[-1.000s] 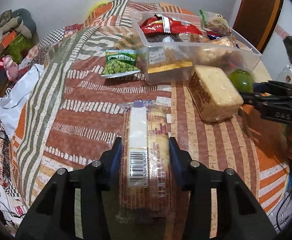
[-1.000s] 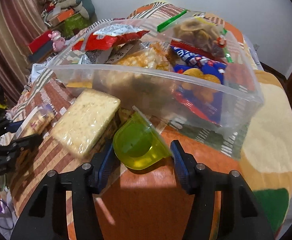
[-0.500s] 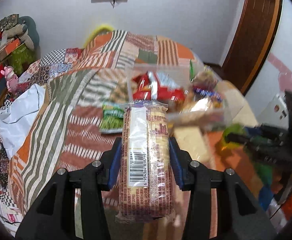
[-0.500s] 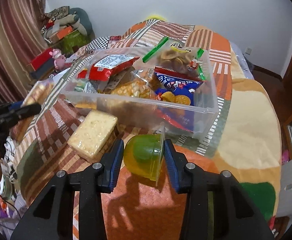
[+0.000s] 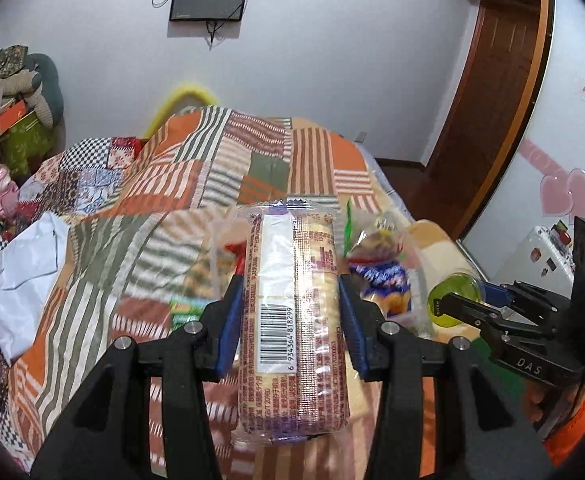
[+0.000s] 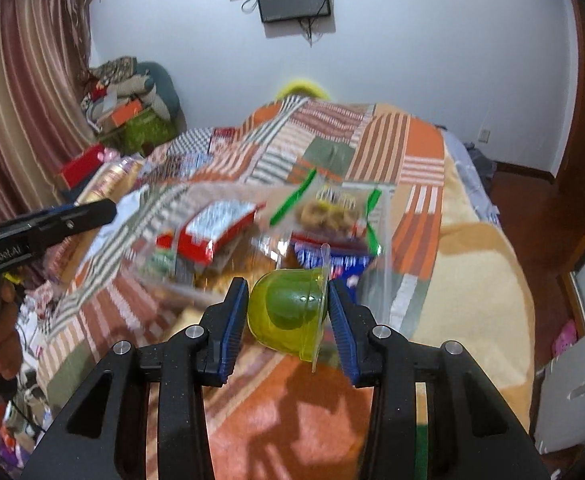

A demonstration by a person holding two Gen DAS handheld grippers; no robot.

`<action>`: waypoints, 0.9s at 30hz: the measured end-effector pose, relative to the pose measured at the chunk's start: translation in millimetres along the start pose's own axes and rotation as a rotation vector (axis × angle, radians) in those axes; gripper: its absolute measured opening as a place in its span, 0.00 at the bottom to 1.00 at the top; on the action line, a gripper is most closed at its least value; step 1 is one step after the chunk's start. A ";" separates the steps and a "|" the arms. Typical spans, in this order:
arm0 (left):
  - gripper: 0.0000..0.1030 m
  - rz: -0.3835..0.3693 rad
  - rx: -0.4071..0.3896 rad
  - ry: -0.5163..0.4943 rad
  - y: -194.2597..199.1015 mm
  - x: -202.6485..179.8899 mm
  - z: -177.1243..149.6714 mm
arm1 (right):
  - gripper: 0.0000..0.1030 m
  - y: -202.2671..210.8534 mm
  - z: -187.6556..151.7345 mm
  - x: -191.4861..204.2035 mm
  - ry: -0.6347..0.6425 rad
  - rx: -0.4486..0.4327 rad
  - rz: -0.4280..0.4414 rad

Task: Organize snacks
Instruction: 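Place wafer roll into the box with left tool while right tool drops jelly cup in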

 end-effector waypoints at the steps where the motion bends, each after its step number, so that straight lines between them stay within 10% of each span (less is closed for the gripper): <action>1: 0.44 -0.003 -0.004 -0.001 -3.1 -2.8 4.4 | 0.36 -0.6 4.1 -1.7 0.000 -0.010 -0.001; 27: 0.44 -0.046 0.131 -0.040 -118.5 -45.6 23.8 | 0.37 -66.5 28.6 -21.7 0.020 0.055 -0.008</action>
Point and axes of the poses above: each gripper's, at about its wrist camera, not at the fingertips, and y roughly against the way its jaws point, x to its left, z to its top, the point moved 3 cm from there along -y, roughly the way its jaws point, and after that the axes turned 7 degrees about z, right-handed, at the moved point
